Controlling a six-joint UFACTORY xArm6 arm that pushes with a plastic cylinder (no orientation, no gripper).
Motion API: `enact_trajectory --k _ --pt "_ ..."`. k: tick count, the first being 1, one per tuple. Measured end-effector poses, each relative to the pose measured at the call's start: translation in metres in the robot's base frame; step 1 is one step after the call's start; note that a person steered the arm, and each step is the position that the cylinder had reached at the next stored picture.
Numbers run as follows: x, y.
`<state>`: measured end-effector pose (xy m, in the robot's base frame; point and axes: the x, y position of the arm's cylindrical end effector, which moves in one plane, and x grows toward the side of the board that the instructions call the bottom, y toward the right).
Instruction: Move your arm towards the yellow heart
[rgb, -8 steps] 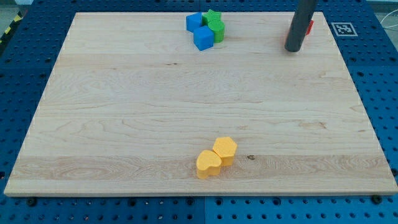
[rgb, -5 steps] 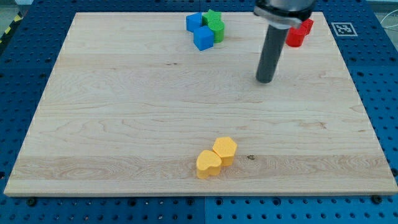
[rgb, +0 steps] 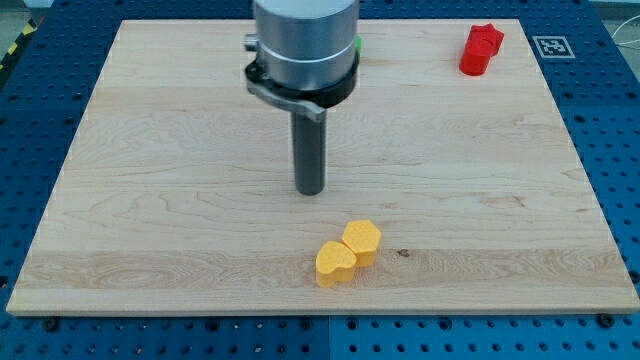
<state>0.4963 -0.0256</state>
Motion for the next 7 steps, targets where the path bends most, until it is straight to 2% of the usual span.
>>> enact_trajectory --k 3,4,5,7 --pt "0.01 -0.011" --pt "0.014 -0.039" --pt "0.046 -0.063" --pt "0.113 -0.015"
